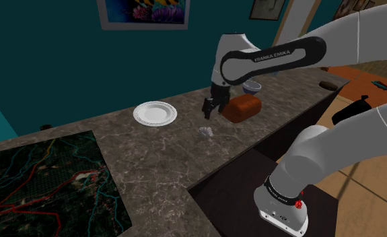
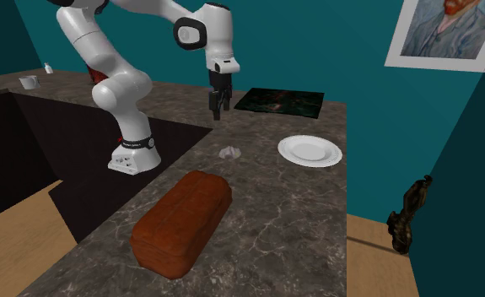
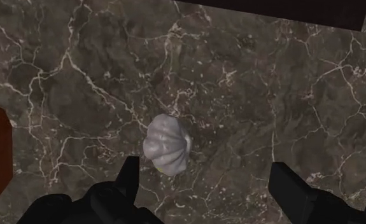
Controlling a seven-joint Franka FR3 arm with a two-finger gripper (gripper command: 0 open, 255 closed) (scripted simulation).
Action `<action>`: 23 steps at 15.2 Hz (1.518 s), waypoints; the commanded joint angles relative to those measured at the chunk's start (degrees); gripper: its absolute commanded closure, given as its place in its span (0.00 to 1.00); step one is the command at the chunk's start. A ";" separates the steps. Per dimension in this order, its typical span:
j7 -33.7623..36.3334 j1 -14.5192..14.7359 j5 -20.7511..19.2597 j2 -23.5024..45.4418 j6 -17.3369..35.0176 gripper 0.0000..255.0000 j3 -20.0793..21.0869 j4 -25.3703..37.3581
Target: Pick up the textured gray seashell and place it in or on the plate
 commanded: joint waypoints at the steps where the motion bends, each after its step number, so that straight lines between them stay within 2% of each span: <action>1: -0.43 -0.61 -0.55 3.48 4.90 0.00 -0.39 -1.10; 7: -0.96 -2.12 -2.03 15.64 17.61 0.00 -1.25 -1.12; 15: -0.92 -2.13 -2.08 20.98 24.71 0.00 -1.24 -2.88; 22: -0.92 -2.13 -2.08 20.97 24.70 0.00 -1.24 -2.88; 23: -0.92 -2.13 -2.08 20.97 24.70 1.00 -1.24 -2.88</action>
